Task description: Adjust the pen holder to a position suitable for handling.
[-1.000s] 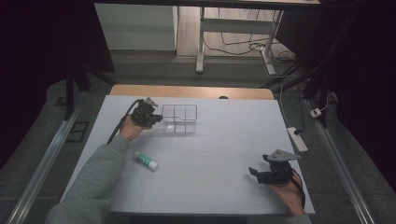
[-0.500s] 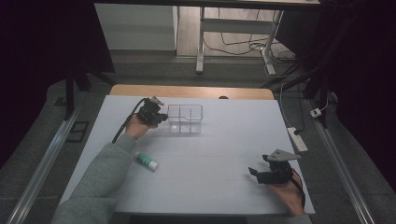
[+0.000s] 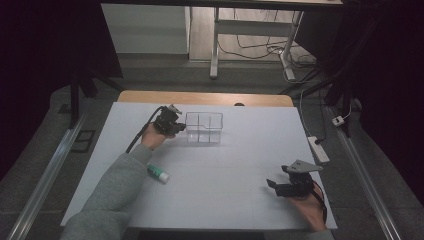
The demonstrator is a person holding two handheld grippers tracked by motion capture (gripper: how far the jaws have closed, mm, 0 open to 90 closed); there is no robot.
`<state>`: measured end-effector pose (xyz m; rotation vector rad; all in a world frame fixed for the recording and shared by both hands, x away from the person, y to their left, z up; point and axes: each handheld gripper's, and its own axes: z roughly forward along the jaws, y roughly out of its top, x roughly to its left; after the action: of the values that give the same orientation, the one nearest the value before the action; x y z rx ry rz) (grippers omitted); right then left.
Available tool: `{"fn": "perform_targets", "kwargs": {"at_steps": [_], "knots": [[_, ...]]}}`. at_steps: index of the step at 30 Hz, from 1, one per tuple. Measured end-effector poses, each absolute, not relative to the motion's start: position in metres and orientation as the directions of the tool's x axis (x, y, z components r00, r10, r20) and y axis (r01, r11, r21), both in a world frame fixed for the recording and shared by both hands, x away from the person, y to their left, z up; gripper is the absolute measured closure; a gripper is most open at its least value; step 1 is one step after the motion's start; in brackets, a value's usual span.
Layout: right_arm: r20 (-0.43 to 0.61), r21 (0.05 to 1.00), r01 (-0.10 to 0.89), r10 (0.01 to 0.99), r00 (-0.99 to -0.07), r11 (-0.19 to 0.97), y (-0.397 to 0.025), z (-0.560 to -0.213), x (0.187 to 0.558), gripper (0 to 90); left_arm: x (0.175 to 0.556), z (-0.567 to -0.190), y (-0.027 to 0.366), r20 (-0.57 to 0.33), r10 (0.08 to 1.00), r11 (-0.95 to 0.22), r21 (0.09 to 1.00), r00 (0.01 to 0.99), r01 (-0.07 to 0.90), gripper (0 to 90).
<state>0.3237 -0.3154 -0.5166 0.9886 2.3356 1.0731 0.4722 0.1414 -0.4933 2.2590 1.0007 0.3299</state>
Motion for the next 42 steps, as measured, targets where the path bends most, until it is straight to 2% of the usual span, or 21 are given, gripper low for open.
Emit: {"fn": "perform_targets", "kwargs": {"at_steps": [8,17,21,24,26,29,32,39,42], "knots": [[-0.05,0.775,0.438,0.735,-0.676,0.456,-0.315,-0.516,0.323,17.6,0.469,-0.489,0.145,-0.018,0.73,-0.508,0.654,0.683,0.56,87.8],[-0.041,0.782,0.436,0.735,-0.677,0.446,-0.316,-0.517,0.325,17.6,0.445,-0.473,0.162,0.009,0.681,-0.548,0.669,0.732,0.502,87.7],[-0.045,0.779,0.437,0.736,-0.675,0.449,-0.316,-0.516,0.324,17.7,0.431,-0.466,0.172,-0.006,0.639,-0.556,0.687,0.769,0.467,78.7],[-0.051,0.783,0.433,0.739,-0.671,0.447,-0.316,-0.515,0.323,17.6,0.421,-0.463,0.177,-0.009,0.611,-0.572,0.686,0.791,0.45,68.7],[-0.048,0.783,0.435,0.74,-0.671,0.444,-0.317,-0.515,0.323,17.6,0.416,-0.461,0.179,-0.011,0.587,-0.593,0.675,0.81,0.439,63.0],[-0.049,0.781,0.437,0.741,-0.67,0.446,-0.317,-0.516,0.322,17.4,0.408,-0.46,0.18,-0.004,0.546,-0.639,0.644,0.838,0.42,50.0],[-0.05,0.781,0.435,0.739,-0.671,0.448,-0.317,-0.515,0.322,17.5,0.401,-0.457,0.182,0.0,0.502,-0.676,0.624,0.865,0.393,42.1],[-0.05,0.779,0.436,0.738,-0.673,0.45,-0.317,-0.515,0.322,17.5,0.388,-0.445,0.186,0.031,0.447,-0.718,0.609,0.894,0.338,32.4],[-0.048,0.779,0.436,0.736,-0.675,0.451,-0.316,-0.515,0.322,17.5,0.384,-0.443,0.186,0.045,0.398,-0.748,0.594,0.916,0.296,31.9]]}}
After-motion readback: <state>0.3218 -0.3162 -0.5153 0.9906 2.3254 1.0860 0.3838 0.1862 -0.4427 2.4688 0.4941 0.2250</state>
